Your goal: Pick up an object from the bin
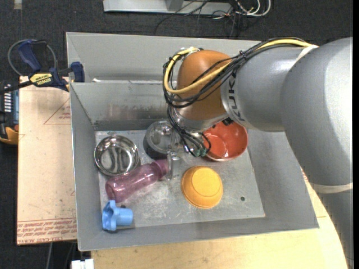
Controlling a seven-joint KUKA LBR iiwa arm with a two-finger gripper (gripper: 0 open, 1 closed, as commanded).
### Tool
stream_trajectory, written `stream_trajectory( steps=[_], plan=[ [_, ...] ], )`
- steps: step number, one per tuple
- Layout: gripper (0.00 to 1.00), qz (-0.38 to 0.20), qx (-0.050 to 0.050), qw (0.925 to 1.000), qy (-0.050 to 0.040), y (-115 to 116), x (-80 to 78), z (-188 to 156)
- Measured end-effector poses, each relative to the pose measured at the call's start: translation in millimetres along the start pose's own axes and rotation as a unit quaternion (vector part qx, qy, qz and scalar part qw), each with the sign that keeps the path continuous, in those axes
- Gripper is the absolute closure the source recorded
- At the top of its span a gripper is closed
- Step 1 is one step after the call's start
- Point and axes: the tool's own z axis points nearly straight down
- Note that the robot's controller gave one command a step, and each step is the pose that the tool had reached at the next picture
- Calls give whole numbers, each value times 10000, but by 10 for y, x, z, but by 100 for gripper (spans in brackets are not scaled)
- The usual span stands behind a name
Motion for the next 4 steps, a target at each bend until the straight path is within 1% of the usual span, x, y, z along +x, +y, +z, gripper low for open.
stream_trajectory(
  steps=[1, 2, 3, 4],
  plan=[
    [0, -1124, 0, 9936, -40, -197, 236, 61],
    [100, 645, -12, 9979, -5, -190, -112, 155],
    [100, 645, -12, 9979, -5, -190, -112, 155],
    [0, -625, -21, 9980, 12, -142, -356, 279]
  ],
)
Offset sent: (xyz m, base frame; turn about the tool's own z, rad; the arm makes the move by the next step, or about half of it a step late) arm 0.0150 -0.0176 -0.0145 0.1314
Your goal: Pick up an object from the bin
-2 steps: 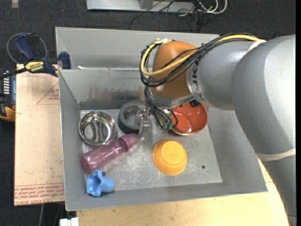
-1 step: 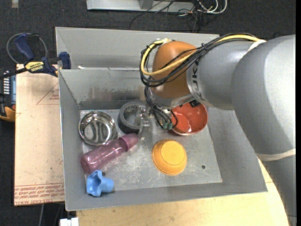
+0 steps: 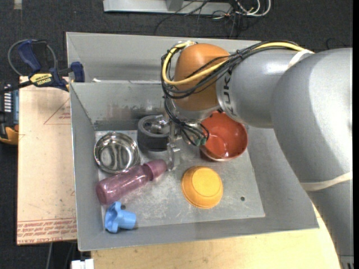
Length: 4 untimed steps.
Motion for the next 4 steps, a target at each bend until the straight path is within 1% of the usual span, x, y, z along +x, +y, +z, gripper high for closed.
stream_trajectory(
  steps=[1, 4],
  plan=[
    [100, 1, -7, 10000, 70, -1, 27, 14],
    [100, 3, -10, 10000, 67, -2, 26, 15]
  ],
)
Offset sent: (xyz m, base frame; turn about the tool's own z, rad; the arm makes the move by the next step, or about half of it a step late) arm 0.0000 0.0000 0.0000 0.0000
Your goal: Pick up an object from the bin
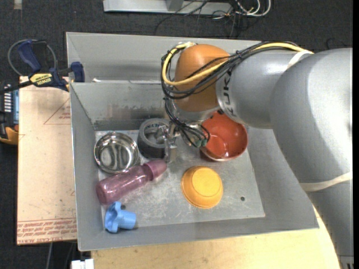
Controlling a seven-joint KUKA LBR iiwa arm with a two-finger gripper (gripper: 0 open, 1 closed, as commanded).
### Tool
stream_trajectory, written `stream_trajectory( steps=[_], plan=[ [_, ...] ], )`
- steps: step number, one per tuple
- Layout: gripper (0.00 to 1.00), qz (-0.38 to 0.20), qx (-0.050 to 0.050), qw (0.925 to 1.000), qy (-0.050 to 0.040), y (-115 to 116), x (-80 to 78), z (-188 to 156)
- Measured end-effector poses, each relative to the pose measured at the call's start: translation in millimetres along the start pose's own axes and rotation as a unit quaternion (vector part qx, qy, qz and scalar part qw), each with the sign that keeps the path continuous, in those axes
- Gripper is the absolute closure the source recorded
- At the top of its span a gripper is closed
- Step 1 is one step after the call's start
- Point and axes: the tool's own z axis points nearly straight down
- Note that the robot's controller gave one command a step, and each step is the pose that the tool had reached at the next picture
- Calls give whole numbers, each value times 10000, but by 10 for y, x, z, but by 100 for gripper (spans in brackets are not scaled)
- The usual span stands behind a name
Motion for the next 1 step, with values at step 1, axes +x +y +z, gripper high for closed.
stream_trajectory(
  steps=[1],
  plan=[
    [100, 0, 0, 10000, 0, 0, 0, 0]
  ],
)
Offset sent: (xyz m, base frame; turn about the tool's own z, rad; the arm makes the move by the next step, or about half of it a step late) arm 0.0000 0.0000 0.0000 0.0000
